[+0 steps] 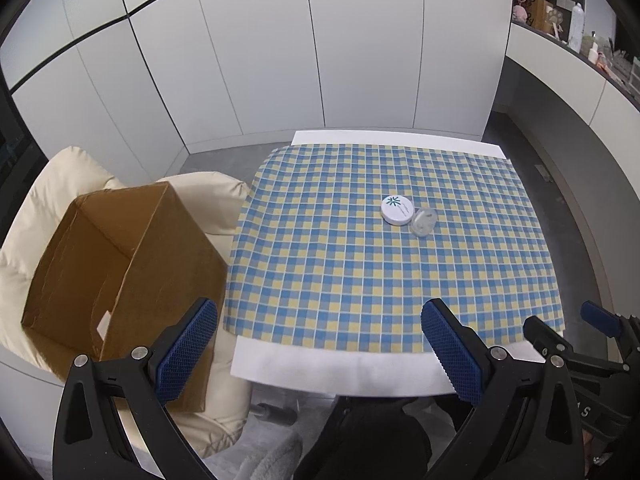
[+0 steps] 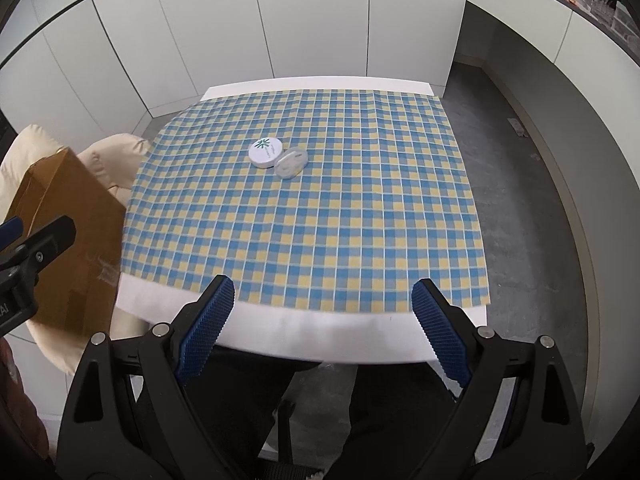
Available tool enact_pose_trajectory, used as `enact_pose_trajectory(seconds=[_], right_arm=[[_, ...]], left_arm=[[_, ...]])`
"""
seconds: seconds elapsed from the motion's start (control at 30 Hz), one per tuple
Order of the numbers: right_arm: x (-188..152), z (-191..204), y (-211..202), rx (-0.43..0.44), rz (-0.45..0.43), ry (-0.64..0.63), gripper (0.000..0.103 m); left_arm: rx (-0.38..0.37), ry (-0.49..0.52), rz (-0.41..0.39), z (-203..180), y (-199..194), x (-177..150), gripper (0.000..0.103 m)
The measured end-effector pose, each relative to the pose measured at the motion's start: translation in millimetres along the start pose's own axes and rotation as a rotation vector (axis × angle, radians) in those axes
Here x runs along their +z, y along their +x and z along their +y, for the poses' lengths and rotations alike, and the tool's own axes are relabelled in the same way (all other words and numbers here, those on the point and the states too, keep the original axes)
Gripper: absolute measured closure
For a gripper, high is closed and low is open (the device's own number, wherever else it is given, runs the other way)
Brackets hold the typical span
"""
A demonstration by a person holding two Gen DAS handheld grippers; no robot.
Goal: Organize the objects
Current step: 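Lower the left tool onto the white jar while the right tool lowers onto the clear case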
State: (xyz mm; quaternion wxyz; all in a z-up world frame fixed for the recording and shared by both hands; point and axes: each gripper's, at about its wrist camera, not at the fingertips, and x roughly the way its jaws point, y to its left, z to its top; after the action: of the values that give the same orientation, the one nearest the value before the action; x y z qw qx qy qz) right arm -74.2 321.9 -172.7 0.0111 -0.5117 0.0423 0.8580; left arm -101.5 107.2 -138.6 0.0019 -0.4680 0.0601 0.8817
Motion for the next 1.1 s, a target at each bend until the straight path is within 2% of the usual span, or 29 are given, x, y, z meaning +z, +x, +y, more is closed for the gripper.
enact_pose_trajectory(seconds=[0.3, 0.43, 0.6, 0.77, 1.1], right_arm=[[45, -4, 55, 0.007, -0.025, 0.024, 0.011], [60, -4, 84, 0.027, -0.037, 0.033, 0.011], [74, 1, 125, 0.041, -0.030, 0.009, 0.011], [86, -1, 173, 0.078, -0.007, -0.005, 0.011], [101, 29, 247, 0.134, -0.037, -0.249, 0.011]], left_arm=[[-0.018, -0.010, 0.014, -6, 58, 25, 0.001], [-0.045, -0.055, 0.040, -5, 91, 33, 0.001], [-0.034, -0.086, 0.100, -9, 138, 41, 0.001], [-0.011, -0.073, 0.138, -10, 172, 44, 0.001], [0.012, -0.071, 0.204, -9, 216, 43, 0.001]])
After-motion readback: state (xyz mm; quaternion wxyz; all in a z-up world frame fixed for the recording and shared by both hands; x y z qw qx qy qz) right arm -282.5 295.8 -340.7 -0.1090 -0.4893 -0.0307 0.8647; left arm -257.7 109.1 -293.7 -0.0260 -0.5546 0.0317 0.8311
